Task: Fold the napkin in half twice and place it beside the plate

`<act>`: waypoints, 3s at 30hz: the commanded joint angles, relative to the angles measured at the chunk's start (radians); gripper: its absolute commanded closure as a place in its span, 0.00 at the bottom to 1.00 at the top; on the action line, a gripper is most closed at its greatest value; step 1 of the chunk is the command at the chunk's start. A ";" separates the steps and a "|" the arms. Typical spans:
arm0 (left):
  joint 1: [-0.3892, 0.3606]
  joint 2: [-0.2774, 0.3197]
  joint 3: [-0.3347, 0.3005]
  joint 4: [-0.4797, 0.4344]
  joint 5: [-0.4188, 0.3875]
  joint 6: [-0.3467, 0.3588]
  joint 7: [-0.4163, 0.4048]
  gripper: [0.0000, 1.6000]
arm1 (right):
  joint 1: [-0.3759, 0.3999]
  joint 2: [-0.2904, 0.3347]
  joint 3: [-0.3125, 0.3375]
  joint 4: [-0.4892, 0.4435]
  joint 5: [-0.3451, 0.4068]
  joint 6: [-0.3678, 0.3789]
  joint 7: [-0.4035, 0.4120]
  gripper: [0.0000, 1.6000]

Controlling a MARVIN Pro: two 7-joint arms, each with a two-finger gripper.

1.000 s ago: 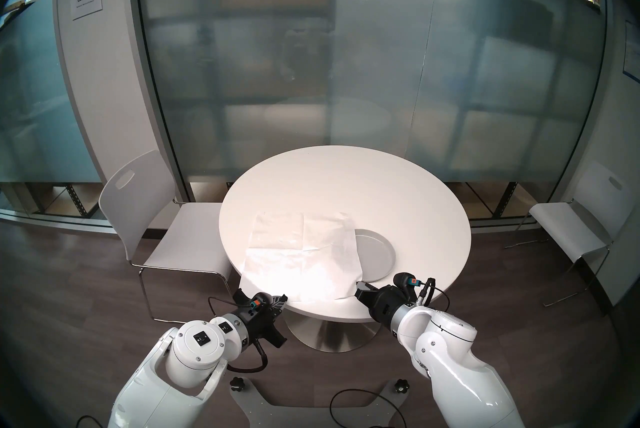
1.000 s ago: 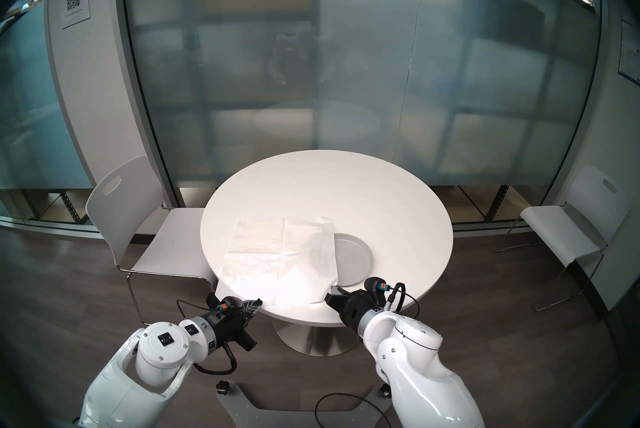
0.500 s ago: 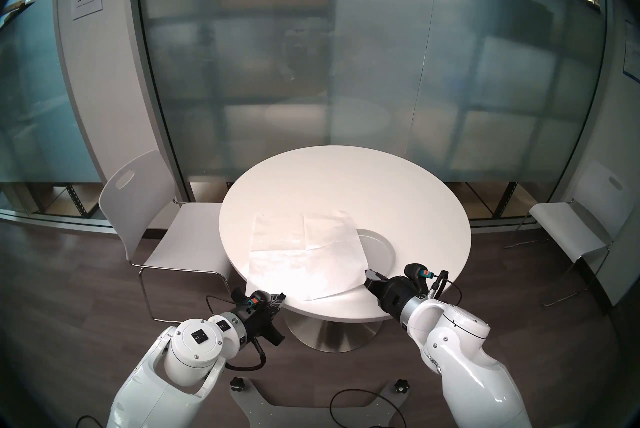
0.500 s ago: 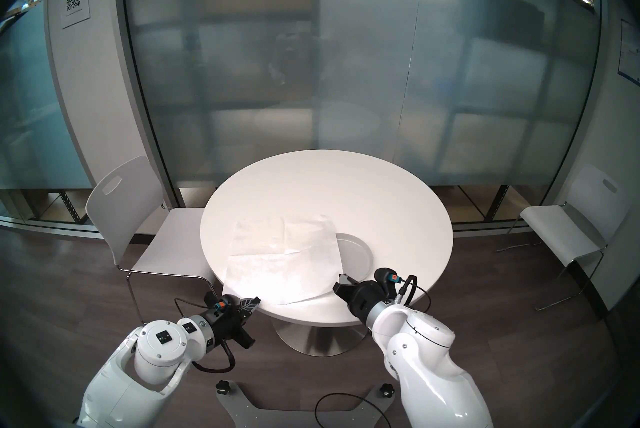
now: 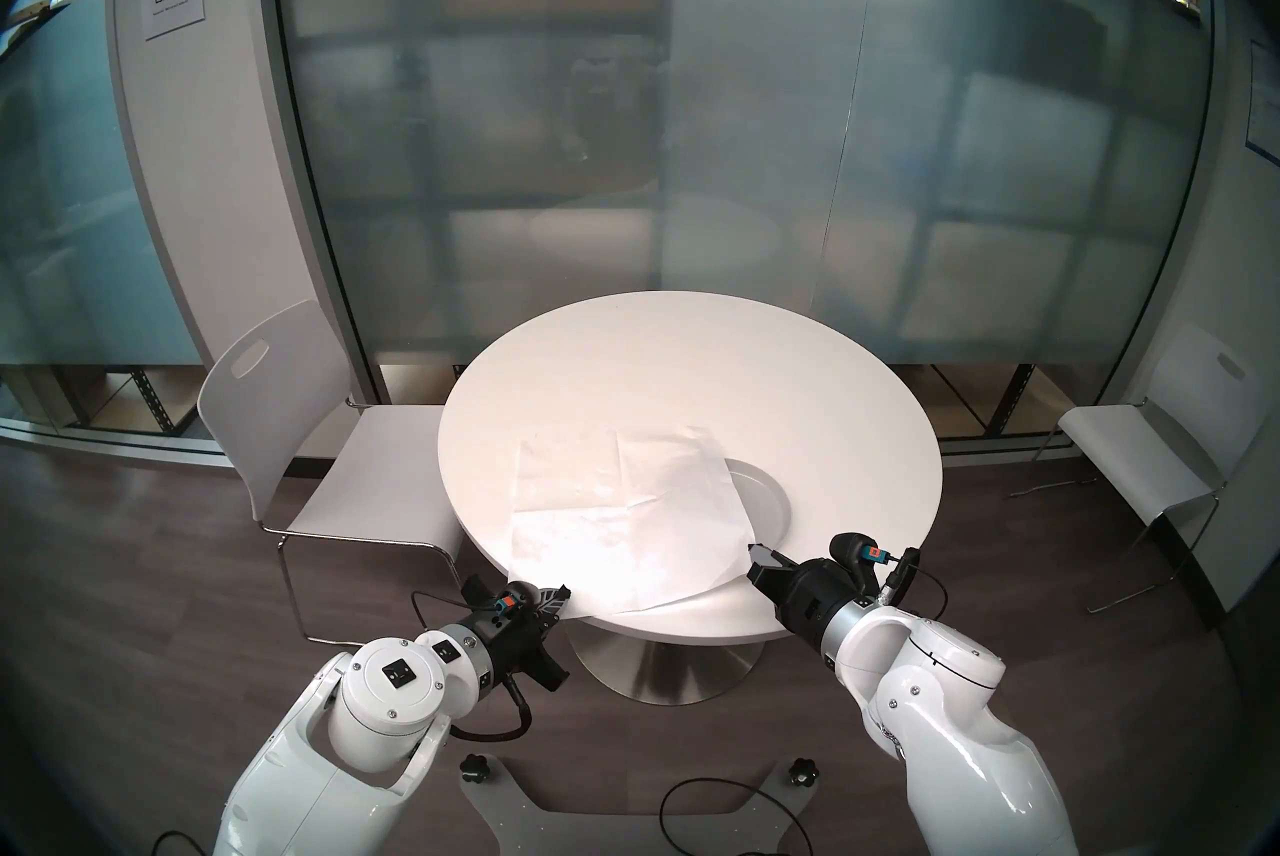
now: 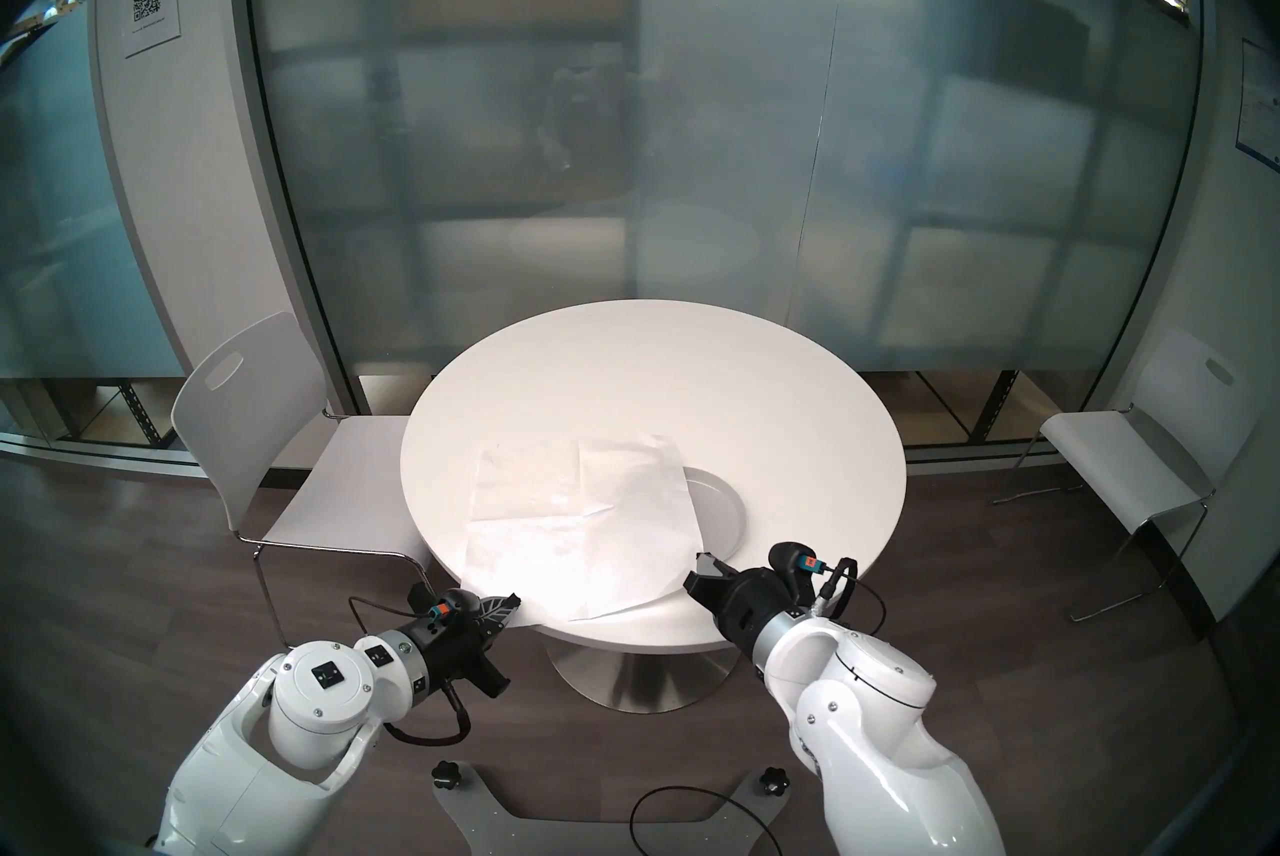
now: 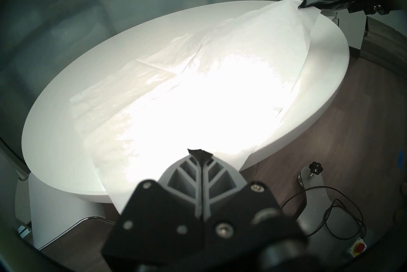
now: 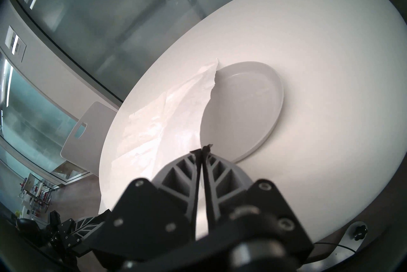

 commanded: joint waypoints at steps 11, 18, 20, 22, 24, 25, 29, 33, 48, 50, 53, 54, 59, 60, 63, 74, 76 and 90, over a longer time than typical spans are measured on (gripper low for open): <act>-0.039 -0.013 0.054 0.018 0.037 -0.001 0.002 1.00 | 0.003 0.000 0.019 -0.035 0.011 0.001 0.002 0.78; -0.048 -0.016 0.065 0.022 0.046 0.003 -0.001 1.00 | 0.006 0.003 0.015 -0.061 0.013 0.005 0.013 0.78; -0.048 -0.017 0.065 0.021 0.047 0.005 0.000 1.00 | 0.014 0.007 0.010 -0.070 0.015 0.011 0.019 0.78; -0.046 -0.016 0.064 0.021 0.048 0.005 0.000 1.00 | 0.023 0.008 0.002 -0.078 0.014 0.016 0.022 0.78; -0.044 -0.015 0.063 0.020 0.049 0.004 0.001 1.00 | 0.035 0.010 -0.008 -0.084 0.013 0.021 0.025 0.78; -0.044 -0.015 0.063 0.020 0.049 0.004 0.001 1.00 | 0.035 0.010 -0.008 -0.084 0.013 0.021 0.025 0.78; -0.040 -0.016 0.058 0.017 0.048 0.002 0.001 1.00 | 0.071 0.011 -0.043 -0.095 0.008 0.044 0.030 0.78; -0.037 -0.016 0.056 0.015 0.047 0.001 0.000 1.00 | 0.097 0.010 -0.069 -0.093 0.003 0.057 0.035 0.78; -0.002 -0.011 0.038 -0.015 0.034 -0.006 0.002 1.00 | 0.198 -0.020 -0.215 -0.045 -0.041 0.121 0.047 0.78; 0.002 -0.011 0.035 -0.018 0.032 -0.007 0.002 1.00 | 0.207 -0.026 -0.231 -0.034 -0.044 0.128 0.050 0.78; 0.009 -0.009 0.030 -0.023 0.030 -0.010 0.002 1.00 | 0.218 -0.031 -0.253 -0.018 -0.051 0.139 0.055 0.78; 0.011 -0.009 0.029 -0.025 0.029 -0.010 0.001 1.00 | 0.219 -0.034 -0.258 -0.012 -0.055 0.137 0.055 0.78; 0.017 -0.007 0.023 -0.030 0.026 -0.013 0.002 1.00 | 0.232 -0.044 -0.286 0.018 -0.064 0.147 0.064 0.78; 0.017 -0.007 0.023 -0.030 0.026 -0.013 0.002 1.00 | 0.232 -0.044 -0.286 0.018 -0.064 0.147 0.064 0.78; 0.020 -0.005 0.020 -0.032 0.023 -0.015 0.001 1.00 | 0.243 -0.054 -0.304 0.040 -0.070 0.152 0.070 0.78; 0.026 0.001 0.013 -0.036 0.018 -0.018 0.002 1.00 | 0.265 -0.070 -0.323 0.074 -0.081 0.163 0.082 0.77; 0.026 0.001 0.012 -0.036 0.018 -0.019 0.001 1.00 | 0.263 -0.069 -0.324 0.071 -0.080 0.165 0.083 0.76; 0.030 0.004 0.011 -0.040 0.012 -0.020 0.003 1.00 | 0.248 -0.065 -0.324 0.064 -0.059 0.158 0.101 0.00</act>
